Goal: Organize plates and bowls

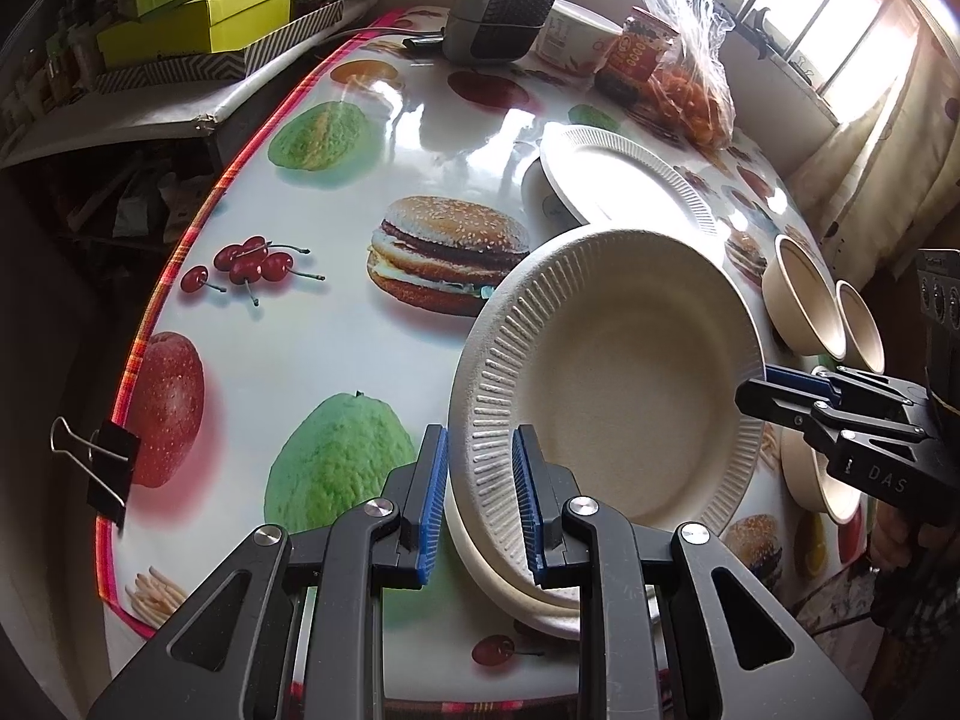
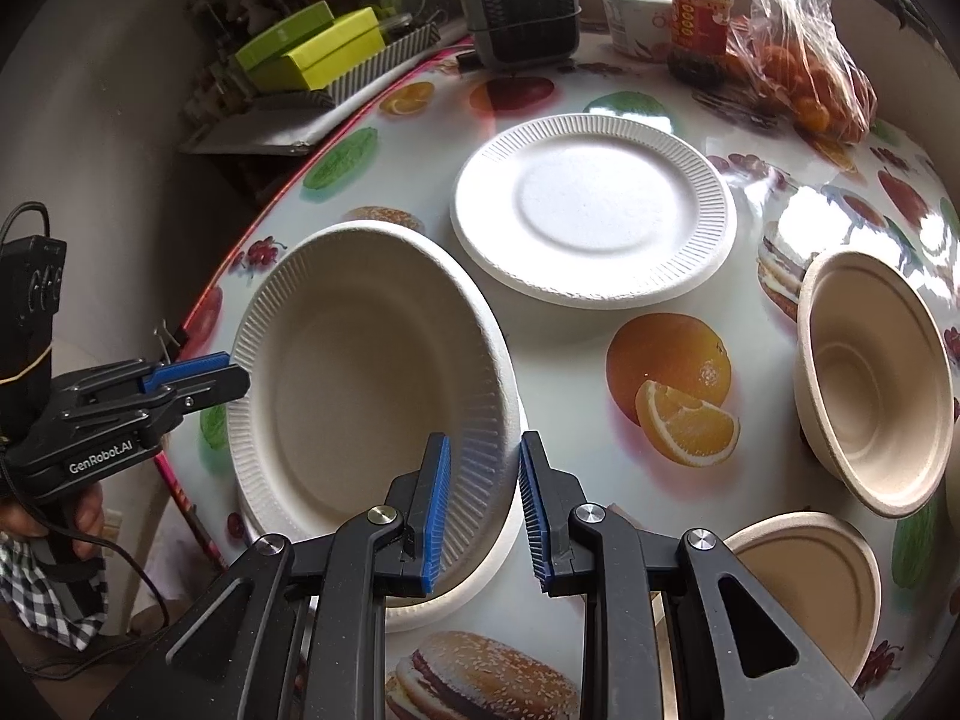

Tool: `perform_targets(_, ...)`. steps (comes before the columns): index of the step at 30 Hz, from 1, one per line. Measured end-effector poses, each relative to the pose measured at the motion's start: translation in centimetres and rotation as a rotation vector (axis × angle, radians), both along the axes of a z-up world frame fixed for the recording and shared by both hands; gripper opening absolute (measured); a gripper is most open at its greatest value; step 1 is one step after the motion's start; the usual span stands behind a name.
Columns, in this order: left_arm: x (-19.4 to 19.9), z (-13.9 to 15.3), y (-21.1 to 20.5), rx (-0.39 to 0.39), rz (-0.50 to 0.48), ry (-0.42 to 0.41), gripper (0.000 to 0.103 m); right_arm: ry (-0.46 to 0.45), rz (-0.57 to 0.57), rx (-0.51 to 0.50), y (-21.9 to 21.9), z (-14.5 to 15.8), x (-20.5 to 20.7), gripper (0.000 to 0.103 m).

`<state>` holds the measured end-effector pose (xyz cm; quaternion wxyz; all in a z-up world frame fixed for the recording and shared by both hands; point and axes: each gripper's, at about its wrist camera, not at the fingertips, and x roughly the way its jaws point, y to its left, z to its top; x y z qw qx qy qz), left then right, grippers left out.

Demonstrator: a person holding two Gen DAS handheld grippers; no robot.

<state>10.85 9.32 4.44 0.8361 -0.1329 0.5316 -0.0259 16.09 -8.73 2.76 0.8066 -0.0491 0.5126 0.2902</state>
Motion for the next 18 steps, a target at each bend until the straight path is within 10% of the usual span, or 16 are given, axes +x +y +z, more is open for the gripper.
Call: perform_targets(18,-0.65,-0.43,-0.30,0.007,-0.012,0.029,0.023,0.004,0.008,-0.037,0.49,-0.54,-0.45,0.024)
